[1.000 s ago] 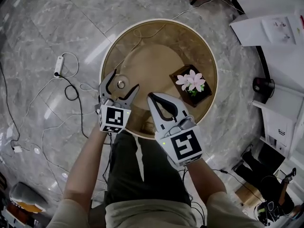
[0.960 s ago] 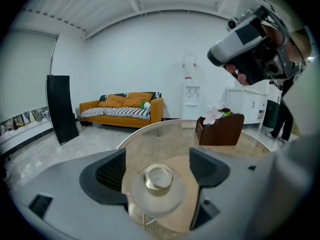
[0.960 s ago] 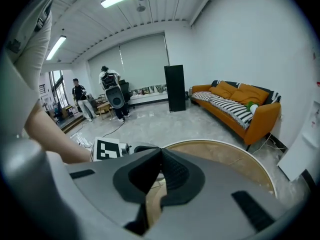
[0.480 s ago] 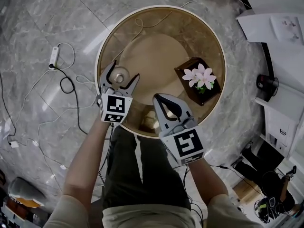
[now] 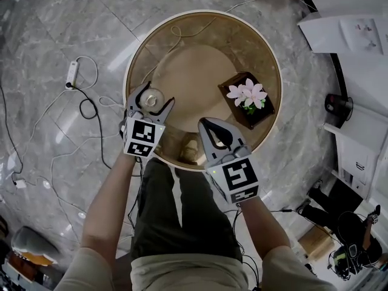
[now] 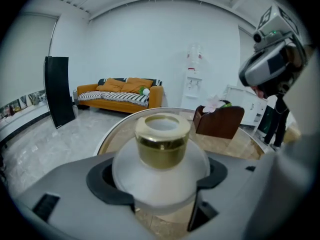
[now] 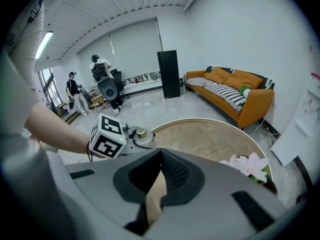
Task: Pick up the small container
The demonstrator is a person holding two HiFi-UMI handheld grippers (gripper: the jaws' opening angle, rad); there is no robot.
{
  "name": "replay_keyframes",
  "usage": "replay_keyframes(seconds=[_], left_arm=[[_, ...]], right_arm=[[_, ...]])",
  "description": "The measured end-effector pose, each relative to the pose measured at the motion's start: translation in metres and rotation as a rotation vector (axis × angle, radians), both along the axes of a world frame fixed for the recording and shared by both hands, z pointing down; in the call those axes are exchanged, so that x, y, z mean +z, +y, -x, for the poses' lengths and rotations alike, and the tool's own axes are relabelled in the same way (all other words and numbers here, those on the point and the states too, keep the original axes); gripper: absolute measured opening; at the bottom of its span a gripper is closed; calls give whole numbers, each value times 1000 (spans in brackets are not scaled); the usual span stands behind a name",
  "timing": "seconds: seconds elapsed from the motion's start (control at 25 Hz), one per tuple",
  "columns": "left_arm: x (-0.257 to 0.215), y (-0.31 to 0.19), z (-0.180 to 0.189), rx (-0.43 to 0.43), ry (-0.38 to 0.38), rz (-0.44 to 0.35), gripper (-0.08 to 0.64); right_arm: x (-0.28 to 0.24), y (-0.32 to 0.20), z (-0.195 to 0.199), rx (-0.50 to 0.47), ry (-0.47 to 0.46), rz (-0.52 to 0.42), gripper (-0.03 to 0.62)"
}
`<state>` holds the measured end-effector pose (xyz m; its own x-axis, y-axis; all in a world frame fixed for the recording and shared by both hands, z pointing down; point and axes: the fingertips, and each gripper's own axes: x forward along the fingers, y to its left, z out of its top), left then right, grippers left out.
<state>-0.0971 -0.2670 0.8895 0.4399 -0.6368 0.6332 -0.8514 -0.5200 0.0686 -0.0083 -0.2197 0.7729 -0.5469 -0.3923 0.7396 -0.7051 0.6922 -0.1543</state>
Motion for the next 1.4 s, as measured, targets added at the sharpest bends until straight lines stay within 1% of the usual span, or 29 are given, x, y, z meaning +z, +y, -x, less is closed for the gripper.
replay_keyframes(seconds=[0.08, 0.28, 0.4, 0.48, 0.56, 0.64, 0.72, 0.84, 1.0, 1.12, 1.2, 1.28, 1.4], left_arm=[[-23, 3, -2, 15, 11, -12, 334], [-92, 9, 3, 10, 42, 9, 334], [-144, 7, 9, -1, 55, -21, 334], [-184, 8, 10, -10, 88, -44, 334], [-229, 10, 10, -3, 122, -71, 334], [-273, 13, 8, 15, 132, -105, 334], [-312, 19, 6, 27, 131, -129, 334], [-356, 29, 4, 28, 128, -134, 334], [-408, 40, -1, 33, 149, -152, 334], [-446, 49, -3, 51, 145, -180, 334], [-474, 58, -5, 60, 139, -213, 334], [-500, 66, -5, 76, 122, -248, 334], [-535, 73, -2, 101, 89, -288, 334]], right_arm=[[-16, -4, -3, 18, -12, -15, -5], [-70, -13, -9, 60, -37, -59, -5], [-110, -17, -11, 78, -58, -89, -5], [-139, -16, -14, 82, -67, -109, -5], [-170, -16, -18, 86, -74, -130, -5], [-201, -17, -22, 93, -81, -156, -5], [-231, -16, -27, 98, -85, -185, -5], [-276, -13, -32, 103, -106, -220, -5], [-353, -8, -30, 105, -218, -280, -5], [-407, -2, -28, 90, -267, -361, -5], [-438, 5, -30, 83, -274, -421, -5], [-463, 13, -33, 70, -258, -479, -5], [-493, 23, -35, 64, -247, -531, -5]])
